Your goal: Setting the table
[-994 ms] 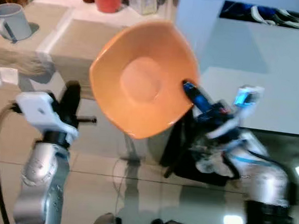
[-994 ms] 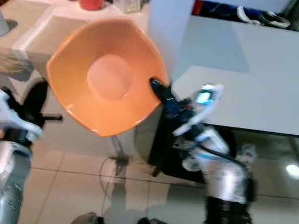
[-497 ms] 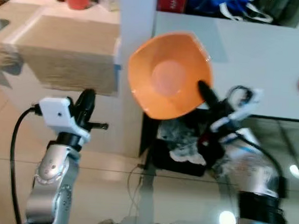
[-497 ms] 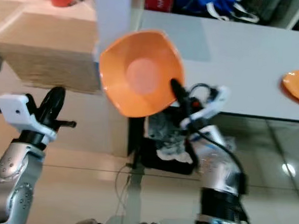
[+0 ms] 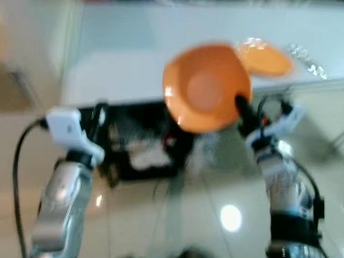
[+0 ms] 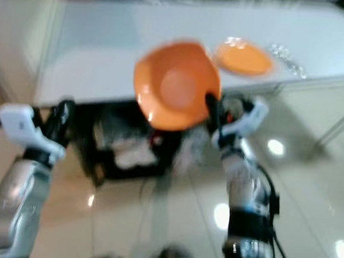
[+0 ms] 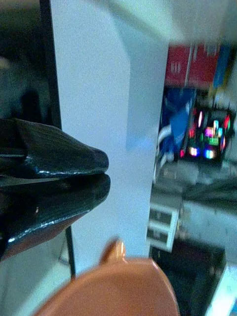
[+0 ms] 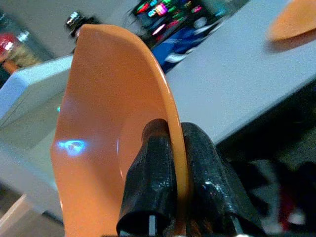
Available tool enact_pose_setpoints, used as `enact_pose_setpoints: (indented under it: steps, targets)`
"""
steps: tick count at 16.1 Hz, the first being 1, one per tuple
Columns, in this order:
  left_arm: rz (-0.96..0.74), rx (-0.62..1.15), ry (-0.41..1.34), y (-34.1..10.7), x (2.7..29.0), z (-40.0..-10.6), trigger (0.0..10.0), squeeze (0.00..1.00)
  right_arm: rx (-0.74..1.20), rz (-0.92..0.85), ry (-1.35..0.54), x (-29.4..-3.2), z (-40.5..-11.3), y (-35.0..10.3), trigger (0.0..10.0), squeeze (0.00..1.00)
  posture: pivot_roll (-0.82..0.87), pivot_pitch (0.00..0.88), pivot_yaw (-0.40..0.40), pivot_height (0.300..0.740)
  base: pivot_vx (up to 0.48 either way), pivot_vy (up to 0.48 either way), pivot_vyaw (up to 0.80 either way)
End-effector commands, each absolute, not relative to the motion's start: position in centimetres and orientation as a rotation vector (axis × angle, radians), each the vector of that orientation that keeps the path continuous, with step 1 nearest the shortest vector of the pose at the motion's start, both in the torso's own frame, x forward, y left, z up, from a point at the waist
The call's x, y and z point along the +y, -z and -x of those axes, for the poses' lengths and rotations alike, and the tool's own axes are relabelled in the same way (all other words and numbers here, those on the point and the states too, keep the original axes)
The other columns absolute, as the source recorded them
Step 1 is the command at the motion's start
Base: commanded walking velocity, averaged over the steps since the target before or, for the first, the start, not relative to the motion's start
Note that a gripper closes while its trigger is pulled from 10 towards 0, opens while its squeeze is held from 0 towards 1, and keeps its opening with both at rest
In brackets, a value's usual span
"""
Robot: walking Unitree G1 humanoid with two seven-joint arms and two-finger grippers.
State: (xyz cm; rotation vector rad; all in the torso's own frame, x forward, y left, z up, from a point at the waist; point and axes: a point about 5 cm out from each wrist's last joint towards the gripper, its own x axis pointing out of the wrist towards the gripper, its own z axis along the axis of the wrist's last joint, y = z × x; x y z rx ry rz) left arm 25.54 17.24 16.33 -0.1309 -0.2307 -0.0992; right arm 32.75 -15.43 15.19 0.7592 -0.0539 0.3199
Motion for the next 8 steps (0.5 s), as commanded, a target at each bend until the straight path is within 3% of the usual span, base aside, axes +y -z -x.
enact_pose_setpoints:
  steps: [1,4,6,8]
  targets:
    - [0.129,-0.219,0.114,-16.25,16.75,-25.64,10.0,0.00,-0.095,-0.749,-0.329,-15.29,-33.05,-16.17,10.0,0.00,-0.11,0.100,0.010,0.740,0.000,-0.330,-0.80]
    - [0.121,-0.206,0.102,-15.98,16.53,-25.82,10.0,0.00,-0.098,-0.743,-0.295,-15.44,-33.21,-16.01,10.0,0.00,-0.12,0.097,0.010,0.740,0.000,0.000,-0.80]
    - [0.108,-0.204,0.116,-15.90,16.39,-25.81,10.0,0.00,-0.096,-0.721,-0.288,-15.19,-33.19,-16.00,10.0,0.00,-0.12,0.094,0.009,0.740,0.480,0.000,0.00]
    - [0.118,-0.208,0.124,-16.05,16.21,-25.89,10.0,0.00,-0.080,-0.732,-0.309,-14.79,-33.27,-15.93,10.0,0.00,-0.12,0.092,0.009,0.740,0.480,0.000,-0.72]
